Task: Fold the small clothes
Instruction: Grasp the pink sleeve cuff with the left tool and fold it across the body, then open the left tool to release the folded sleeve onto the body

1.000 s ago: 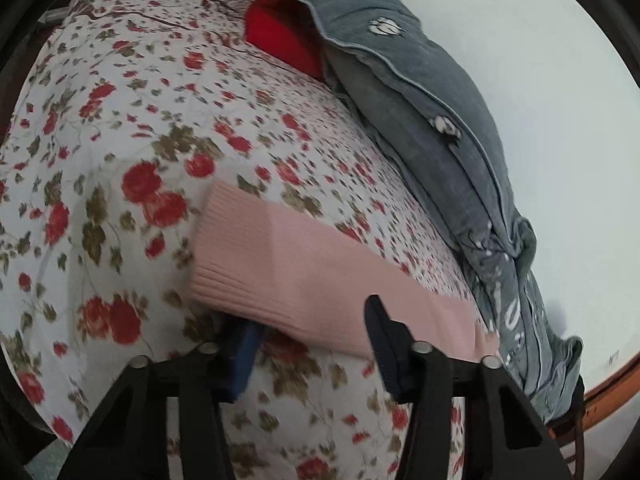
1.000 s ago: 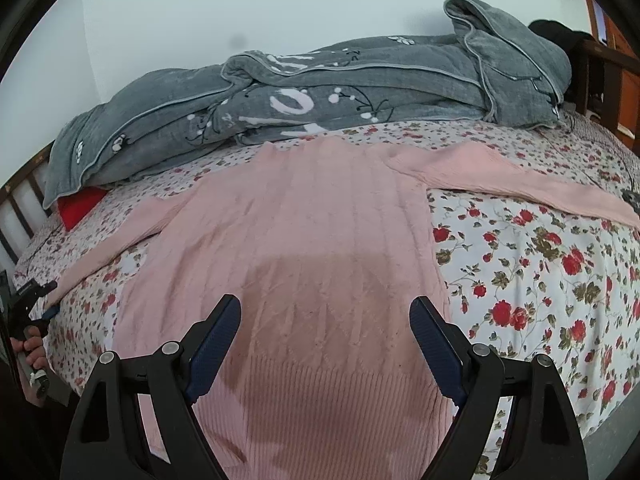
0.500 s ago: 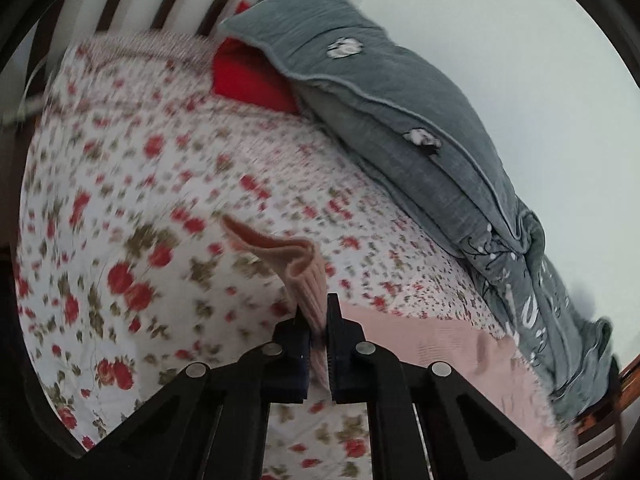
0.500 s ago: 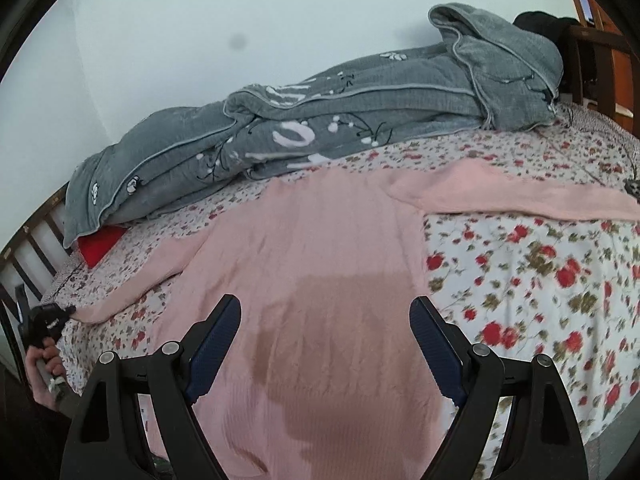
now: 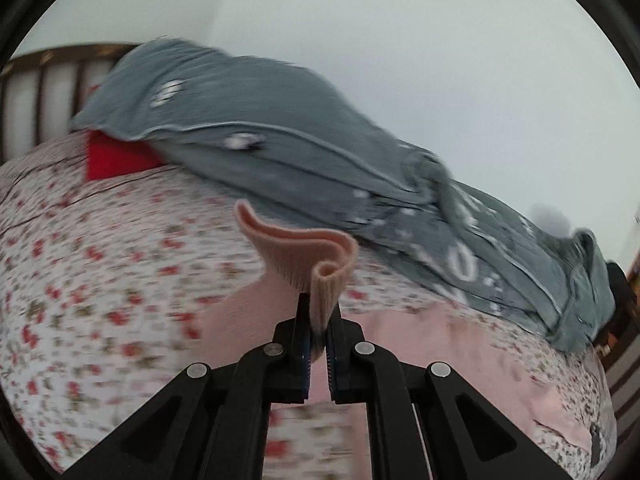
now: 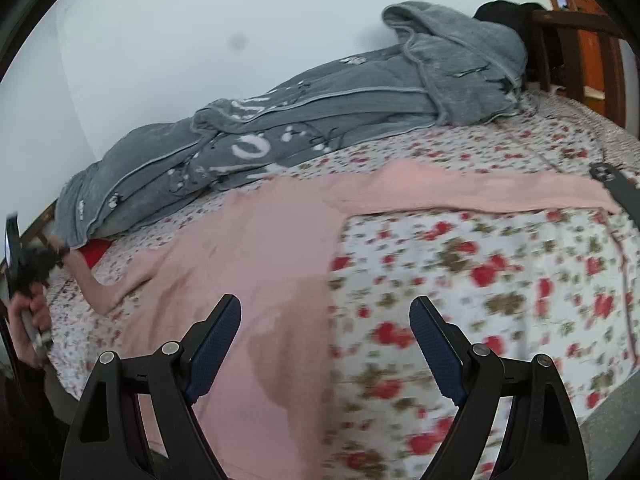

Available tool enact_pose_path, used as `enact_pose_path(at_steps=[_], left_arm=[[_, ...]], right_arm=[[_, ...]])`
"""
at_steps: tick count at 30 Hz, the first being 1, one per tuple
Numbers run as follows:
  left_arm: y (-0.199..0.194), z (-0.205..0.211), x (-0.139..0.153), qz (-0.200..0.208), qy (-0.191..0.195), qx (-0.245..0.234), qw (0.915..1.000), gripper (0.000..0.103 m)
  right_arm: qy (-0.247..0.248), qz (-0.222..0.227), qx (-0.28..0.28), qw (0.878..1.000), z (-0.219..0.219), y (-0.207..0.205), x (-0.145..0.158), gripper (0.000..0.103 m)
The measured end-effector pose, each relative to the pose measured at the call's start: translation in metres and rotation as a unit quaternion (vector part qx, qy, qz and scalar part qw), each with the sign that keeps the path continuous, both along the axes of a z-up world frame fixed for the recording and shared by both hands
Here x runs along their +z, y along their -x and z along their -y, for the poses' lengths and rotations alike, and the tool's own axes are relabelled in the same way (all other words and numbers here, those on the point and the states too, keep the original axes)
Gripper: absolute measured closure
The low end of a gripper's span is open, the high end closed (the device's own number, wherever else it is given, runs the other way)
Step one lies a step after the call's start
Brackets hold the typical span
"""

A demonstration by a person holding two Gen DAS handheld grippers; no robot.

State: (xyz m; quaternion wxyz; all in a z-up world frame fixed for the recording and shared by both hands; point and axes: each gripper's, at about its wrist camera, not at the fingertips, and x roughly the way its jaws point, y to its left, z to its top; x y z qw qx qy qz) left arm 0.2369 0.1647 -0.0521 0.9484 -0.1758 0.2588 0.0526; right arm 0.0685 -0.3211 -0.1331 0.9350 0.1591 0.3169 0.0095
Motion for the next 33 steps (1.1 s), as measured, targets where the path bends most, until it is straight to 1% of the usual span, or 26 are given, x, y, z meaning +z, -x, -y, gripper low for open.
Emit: enact_pose_path(at_steps=[2, 3, 5, 7, 9, 10, 13, 14, 16, 17, 18, 20, 21, 22, 23, 24, 25, 26, 27, 28, 29, 31, 32, 33], left_arm=[[-0.012, 0.039, 0.007, 0.002, -0.010, -0.025, 0.9996, 0.097], [-0.021, 0.065, 0.010, 0.002, -0.011, -0.046, 0.9989, 0.097], [-0.034, 0.101, 0.011, -0.003, -0.008, -0.081, 0.9967, 0.097], [-0.050, 0.145, 0.008, -0.012, -0.008, -0.115, 0.9933, 0.097], [-0.065, 0.196, 0.001, -0.017, -0.024, -0.141, 0.9896, 0.097], [-0.070, 0.215, -0.003, -0.018, -0.031, -0.152, 0.9877, 0.097], [-0.082, 0.282, -0.026, -0.032, -0.051, -0.195, 0.9790, 0.097], [-0.085, 0.307, -0.041, -0.044, -0.053, -0.215, 0.9742, 0.097], [-0.087, 0.338, -0.065, -0.067, -0.063, -0.236, 0.9673, 0.097], [-0.085, 0.353, -0.084, -0.084, -0.074, -0.250, 0.9618, 0.097], [-0.085, 0.362, -0.096, -0.095, -0.080, -0.255, 0.9588, 0.096], [-0.082, 0.374, -0.118, -0.119, -0.088, -0.262, 0.9536, 0.095], [-0.083, 0.377, -0.127, -0.137, -0.084, -0.270, 0.9493, 0.092], [-0.084, 0.378, -0.132, -0.154, -0.078, -0.282, 0.9437, 0.084], [-0.083, 0.376, -0.131, -0.159, -0.072, -0.294, 0.9396, 0.080], [-0.081, 0.372, -0.126, -0.155, -0.067, -0.301, 0.9385, 0.069], [-0.078, 0.366, -0.120, -0.146, -0.065, -0.302, 0.9399, 0.053], [-0.073, 0.356, -0.112, -0.130, -0.065, -0.298, 0.9435, 0.045], [-0.066, 0.342, -0.103, -0.106, -0.067, -0.289, 0.9490, 0.032], [-0.063, 0.333, -0.097, -0.089, -0.070, -0.281, 0.9530, 0.029], [-0.060, 0.319, -0.091, -0.075, -0.078, -0.271, 0.9565, 0.029], [-0.059, 0.288, -0.086, -0.071, -0.100, -0.246, 0.9616, 0.029], [-0.059, 0.264, -0.086, -0.073, -0.111, -0.227, 0.9649, 0.029], [-0.060, 0.246, -0.087, -0.076, -0.114, -0.212, 0.9677, 0.029]], right_arm=[[0.006, 0.000, -0.007, 1.000, 0.016, 0.002, -0.002, 0.017], [0.005, 0.000, -0.011, 1.000, 0.024, 0.003, -0.003, 0.017], [-0.002, -0.004, -0.019, 1.000, 0.043, 0.005, -0.008, 0.017], [-0.006, -0.009, -0.028, 1.000, 0.057, 0.008, -0.011, 0.017], [-0.007, -0.012, -0.037, 0.999, 0.072, 0.015, -0.014, 0.017], [-0.006, -0.014, -0.041, 0.999, 0.077, 0.018, -0.015, 0.017], [0.006, -0.023, -0.053, 0.998, 0.094, 0.027, -0.021, 0.017], [0.011, -0.028, -0.059, 0.998, 0.099, 0.030, -0.023, 0.017], [0.016, -0.039, -0.068, 0.997, 0.107, 0.035, -0.029, 0.017], [0.015, -0.046, -0.072, 0.996, 0.110, 0.037, -0.032, 0.017], [0.012, -0.052, -0.073, 0.996, 0.113, 0.038, -0.035, 0.017], [0.012, -0.059, -0.073, 0.995, 0.117, 0.040, -0.039, 0.017], [0.013, -0.061, -0.075, 0.995, 0.117, 0.040, -0.040, 0.017], [0.012, -0.062, -0.074, 0.995, 0.117, 0.038, -0.042, 0.017], [0.010, -0.063, -0.070, 0.995, 0.117, 0.035, -0.042, 0.017], [0.008, -0.063, -0.067, 0.996, 0.115, 0.032, -0.042, 0.017], [0.005, -0.061, -0.064, 0.996, 0.114, 0.029, -0.041, 0.017], [0.002, -0.059, -0.062, 0.996, 0.112, 0.024, -0.041, 0.017], [0.000, -0.057, -0.058, 0.997, 0.110, 0.019, -0.040, 0.017], [-0.002, -0.055, -0.055, 0.997, 0.107, 0.016, -0.039, 0.017], [-0.004, -0.052, -0.051, 0.997, 0.103, 0.010, -0.037, 0.017], [-0.003, -0.048, -0.039, 0.998, 0.093, -0.002, -0.034, 0.017], [0.001, -0.047, -0.032, 0.998, 0.085, -0.009, -0.032, 0.017], [0.007, -0.044, -0.024, 0.999, 0.077, -0.015, -0.030, 0.017]])
